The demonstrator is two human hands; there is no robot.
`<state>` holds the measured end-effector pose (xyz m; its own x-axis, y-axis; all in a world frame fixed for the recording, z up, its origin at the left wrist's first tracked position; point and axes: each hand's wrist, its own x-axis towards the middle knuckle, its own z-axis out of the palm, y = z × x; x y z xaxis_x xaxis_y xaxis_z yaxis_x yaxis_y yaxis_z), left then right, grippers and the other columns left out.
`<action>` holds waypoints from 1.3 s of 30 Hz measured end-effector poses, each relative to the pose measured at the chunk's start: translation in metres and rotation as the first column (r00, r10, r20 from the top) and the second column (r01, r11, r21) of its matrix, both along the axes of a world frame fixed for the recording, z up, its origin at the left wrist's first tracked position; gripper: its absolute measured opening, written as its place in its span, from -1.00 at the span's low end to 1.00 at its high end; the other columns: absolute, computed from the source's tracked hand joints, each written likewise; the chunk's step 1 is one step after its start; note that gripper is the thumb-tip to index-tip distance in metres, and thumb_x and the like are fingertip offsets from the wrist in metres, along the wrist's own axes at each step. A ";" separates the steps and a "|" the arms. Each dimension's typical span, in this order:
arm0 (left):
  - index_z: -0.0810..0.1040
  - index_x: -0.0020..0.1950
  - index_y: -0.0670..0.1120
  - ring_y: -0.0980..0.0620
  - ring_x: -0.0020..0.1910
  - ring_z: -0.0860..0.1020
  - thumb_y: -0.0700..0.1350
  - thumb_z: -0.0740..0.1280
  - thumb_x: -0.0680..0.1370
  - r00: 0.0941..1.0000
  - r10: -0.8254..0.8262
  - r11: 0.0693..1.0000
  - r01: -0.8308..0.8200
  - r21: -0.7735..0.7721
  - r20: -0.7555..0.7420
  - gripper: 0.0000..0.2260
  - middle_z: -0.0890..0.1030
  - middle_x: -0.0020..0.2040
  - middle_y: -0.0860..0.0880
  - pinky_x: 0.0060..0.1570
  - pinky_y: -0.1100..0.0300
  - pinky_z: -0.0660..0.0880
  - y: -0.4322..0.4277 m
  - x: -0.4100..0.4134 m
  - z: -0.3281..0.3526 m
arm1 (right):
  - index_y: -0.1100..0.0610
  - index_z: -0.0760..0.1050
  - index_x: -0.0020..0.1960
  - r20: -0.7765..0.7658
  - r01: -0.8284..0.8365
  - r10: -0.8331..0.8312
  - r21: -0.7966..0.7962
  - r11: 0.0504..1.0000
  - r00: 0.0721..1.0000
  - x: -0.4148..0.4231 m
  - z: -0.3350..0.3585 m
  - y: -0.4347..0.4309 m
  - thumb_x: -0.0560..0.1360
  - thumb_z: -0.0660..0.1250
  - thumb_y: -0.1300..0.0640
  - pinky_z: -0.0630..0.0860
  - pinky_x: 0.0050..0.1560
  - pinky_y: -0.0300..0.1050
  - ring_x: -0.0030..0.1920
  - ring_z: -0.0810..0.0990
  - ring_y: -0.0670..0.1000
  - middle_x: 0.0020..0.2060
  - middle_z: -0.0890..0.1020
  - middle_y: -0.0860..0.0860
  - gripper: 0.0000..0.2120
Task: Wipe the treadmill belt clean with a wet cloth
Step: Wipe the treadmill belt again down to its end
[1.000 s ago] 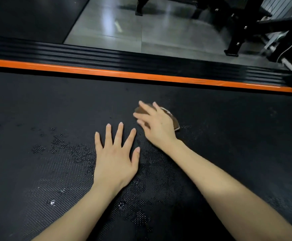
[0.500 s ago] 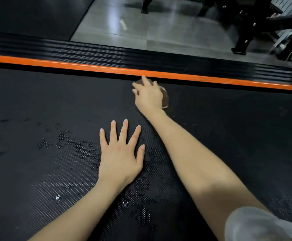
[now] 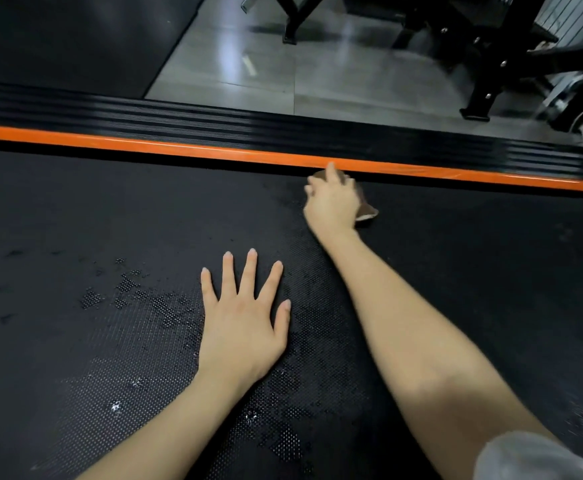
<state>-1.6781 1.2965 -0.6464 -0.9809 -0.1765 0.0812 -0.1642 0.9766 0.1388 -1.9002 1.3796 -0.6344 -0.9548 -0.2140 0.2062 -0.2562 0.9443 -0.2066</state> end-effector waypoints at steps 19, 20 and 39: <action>0.10 0.54 0.13 -0.21 0.53 -0.07 0.19 -0.13 0.58 0.999 0.001 1.000 -0.002 0.024 0.036 -0.48 0.07 0.56 -0.08 0.44 -0.23 -0.16 -0.003 0.001 0.003 | -0.10 0.53 0.23 0.039 -0.703 0.707 0.163 0.693 0.706 0.248 0.016 0.158 0.52 0.15 -0.03 0.39 0.26 0.20 0.32 0.44 0.21 0.36 0.45 0.01 -0.66; 0.09 0.54 0.13 -0.21 0.53 -0.08 0.18 -0.10 0.60 0.999 0.001 1.000 -0.002 0.027 0.040 -0.50 0.06 0.56 -0.08 0.44 -0.23 -0.16 -0.003 0.000 0.003 | -0.11 0.52 0.24 0.035 -0.703 0.712 0.198 0.683 0.701 0.239 0.017 0.168 0.51 0.17 -0.02 0.41 0.24 0.22 0.32 0.44 0.20 0.35 0.45 0.02 -0.67; 0.27 0.49 0.08 -0.33 0.48 0.10 0.20 -0.11 0.58 0.973 -0.230 0.973 0.229 0.021 0.035 -0.48 0.22 0.51 -0.16 0.38 -0.35 -0.08 -0.021 0.144 0.003 | -0.15 0.51 0.24 0.192 0.121 -0.092 -0.147 0.982 0.977 0.356 0.040 0.282 0.56 0.26 0.05 0.39 0.30 0.14 0.44 0.27 0.02 0.35 0.38 -0.16 -0.73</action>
